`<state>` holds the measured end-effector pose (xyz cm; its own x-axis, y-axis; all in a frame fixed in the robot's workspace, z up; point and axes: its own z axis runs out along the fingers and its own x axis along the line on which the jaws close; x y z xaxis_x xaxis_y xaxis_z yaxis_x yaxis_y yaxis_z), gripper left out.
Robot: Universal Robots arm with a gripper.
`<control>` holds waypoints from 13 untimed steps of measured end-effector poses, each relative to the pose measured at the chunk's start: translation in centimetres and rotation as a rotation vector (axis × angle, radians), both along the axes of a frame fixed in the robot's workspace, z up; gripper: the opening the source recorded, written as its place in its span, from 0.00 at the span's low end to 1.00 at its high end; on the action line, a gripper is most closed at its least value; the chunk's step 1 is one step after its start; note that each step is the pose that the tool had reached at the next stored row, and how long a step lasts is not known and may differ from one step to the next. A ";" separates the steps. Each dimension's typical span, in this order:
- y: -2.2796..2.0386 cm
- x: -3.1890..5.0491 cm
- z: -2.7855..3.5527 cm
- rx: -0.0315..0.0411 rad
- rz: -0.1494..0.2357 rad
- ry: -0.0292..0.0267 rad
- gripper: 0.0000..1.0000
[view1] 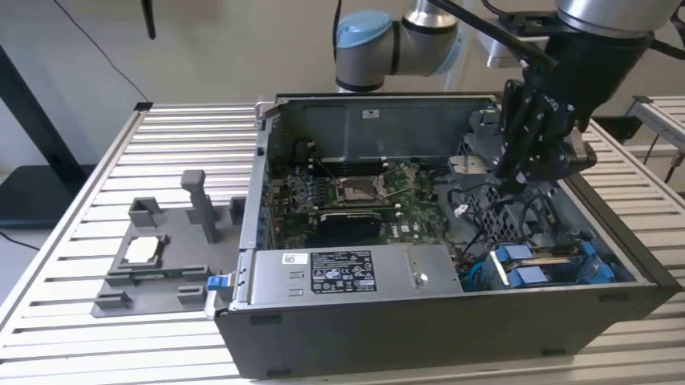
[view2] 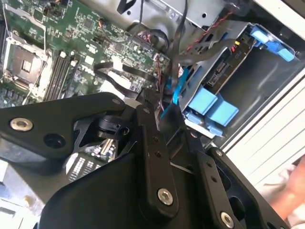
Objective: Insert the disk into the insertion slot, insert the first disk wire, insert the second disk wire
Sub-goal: 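Insert the second disk wire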
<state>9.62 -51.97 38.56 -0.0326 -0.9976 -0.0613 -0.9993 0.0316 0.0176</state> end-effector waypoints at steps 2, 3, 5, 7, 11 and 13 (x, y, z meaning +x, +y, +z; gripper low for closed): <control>0.25 -0.30 -0.02 -0.0075 0.002 -0.0019 0.33; 0.29 -0.47 -0.02 -0.0138 0.003 -0.0020 0.33; 0.33 -0.73 -0.05 -0.0278 0.006 -0.0021 0.33; 0.51 -0.89 -0.16 -0.0383 0.009 -0.0079 0.33; 0.85 -1.28 -0.43 -0.0429 0.013 -0.0238 0.33; 0.85 -1.29 -0.45 -0.0446 0.013 -0.0239 0.33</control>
<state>8.33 -51.12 38.11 -0.0186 -0.9997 -0.0174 -0.9998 0.0188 -0.0074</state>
